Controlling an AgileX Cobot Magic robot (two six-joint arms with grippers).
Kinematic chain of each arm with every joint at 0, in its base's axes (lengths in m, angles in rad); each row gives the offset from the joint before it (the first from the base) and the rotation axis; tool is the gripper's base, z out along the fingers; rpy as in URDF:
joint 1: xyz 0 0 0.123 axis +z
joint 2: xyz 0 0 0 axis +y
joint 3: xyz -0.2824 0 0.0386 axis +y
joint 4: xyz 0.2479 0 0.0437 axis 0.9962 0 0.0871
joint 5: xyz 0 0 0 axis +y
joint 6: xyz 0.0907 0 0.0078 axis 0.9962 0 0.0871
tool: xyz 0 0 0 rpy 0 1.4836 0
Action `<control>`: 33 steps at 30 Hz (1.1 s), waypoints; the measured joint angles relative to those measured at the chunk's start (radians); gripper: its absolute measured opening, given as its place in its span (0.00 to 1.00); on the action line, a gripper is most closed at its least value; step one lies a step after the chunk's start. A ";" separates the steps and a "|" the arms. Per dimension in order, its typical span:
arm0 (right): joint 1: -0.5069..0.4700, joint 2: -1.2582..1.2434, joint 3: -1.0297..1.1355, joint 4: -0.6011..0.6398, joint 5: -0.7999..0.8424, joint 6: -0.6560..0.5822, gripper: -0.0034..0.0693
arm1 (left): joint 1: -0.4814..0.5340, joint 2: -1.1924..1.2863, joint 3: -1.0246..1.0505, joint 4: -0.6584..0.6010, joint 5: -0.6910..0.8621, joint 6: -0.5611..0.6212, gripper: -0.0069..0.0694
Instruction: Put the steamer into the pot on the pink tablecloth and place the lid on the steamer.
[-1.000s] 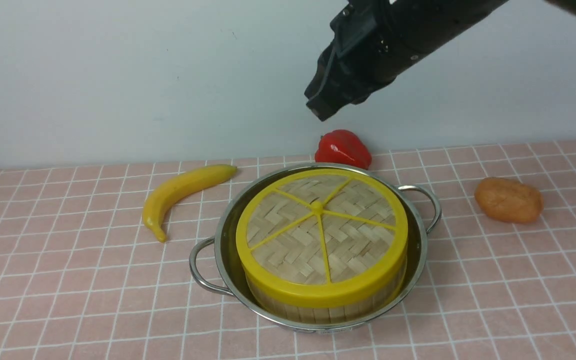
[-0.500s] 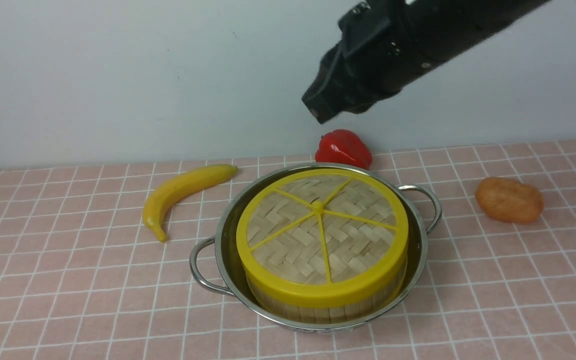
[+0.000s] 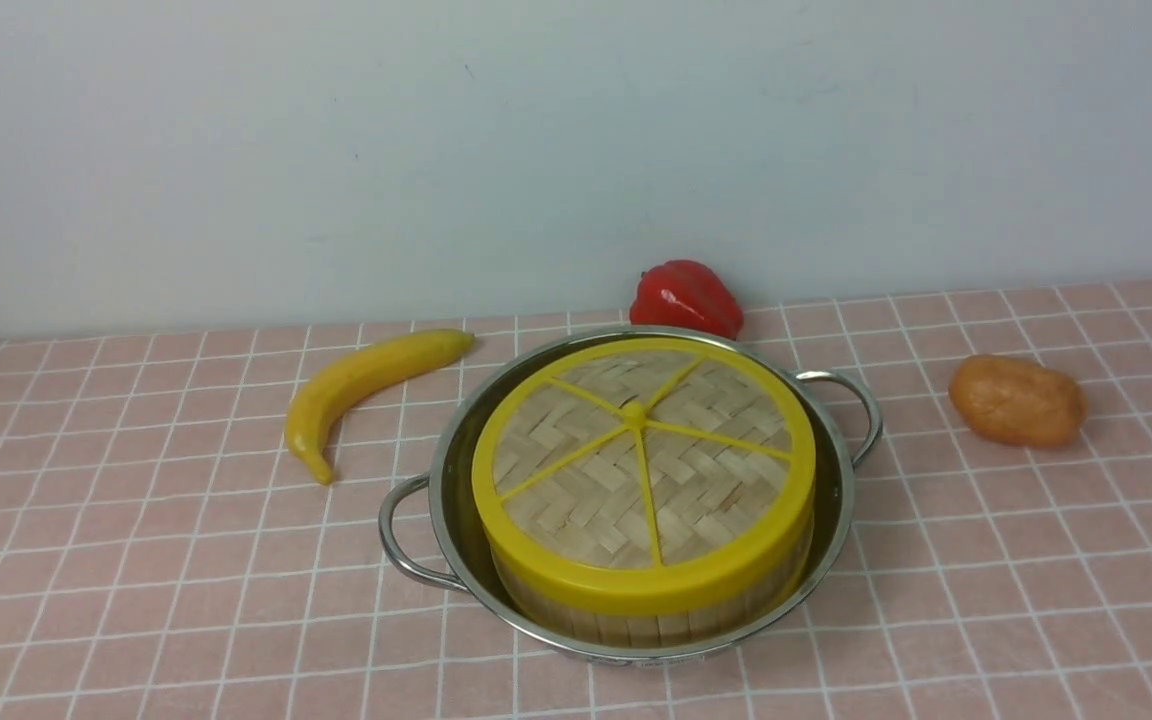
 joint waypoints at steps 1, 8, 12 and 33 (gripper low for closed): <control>-0.032 -0.080 0.061 0.000 -0.032 0.006 0.10 | 0.000 0.000 0.000 0.000 0.000 0.000 0.41; -0.132 -0.382 0.353 -0.015 -0.202 0.009 0.11 | 0.000 0.000 0.000 0.000 0.000 0.000 0.41; -0.144 -0.504 0.470 -0.034 -0.218 0.009 0.13 | 0.000 0.000 0.000 0.000 0.000 0.000 0.41; -0.144 -0.614 0.613 -0.048 -0.150 0.009 0.19 | 0.000 0.000 0.000 0.000 -0.001 0.000 0.41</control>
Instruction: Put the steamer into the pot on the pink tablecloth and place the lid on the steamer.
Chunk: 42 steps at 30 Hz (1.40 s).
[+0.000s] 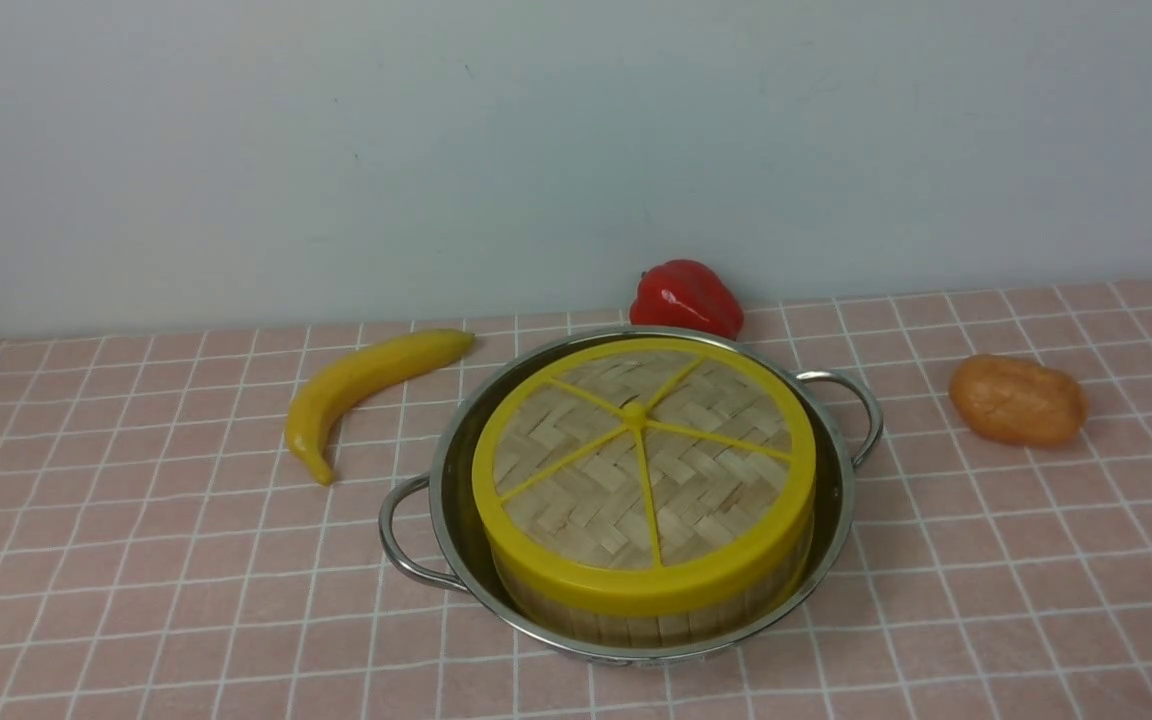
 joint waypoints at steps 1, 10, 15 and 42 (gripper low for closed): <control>0.000 0.000 0.000 0.000 0.000 0.000 0.19 | 0.000 0.000 0.000 0.000 0.000 0.000 0.41; 0.000 0.000 0.001 -0.002 0.000 0.000 0.24 | 0.000 0.000 0.000 0.000 0.000 0.000 0.41; 0.000 0.000 0.001 -0.002 0.000 0.000 0.27 | 0.000 0.000 0.000 0.000 0.000 0.000 0.41; 0.000 0.000 0.001 -0.002 0.000 0.010 0.37 | 0.000 0.000 0.000 0.000 0.000 0.000 0.41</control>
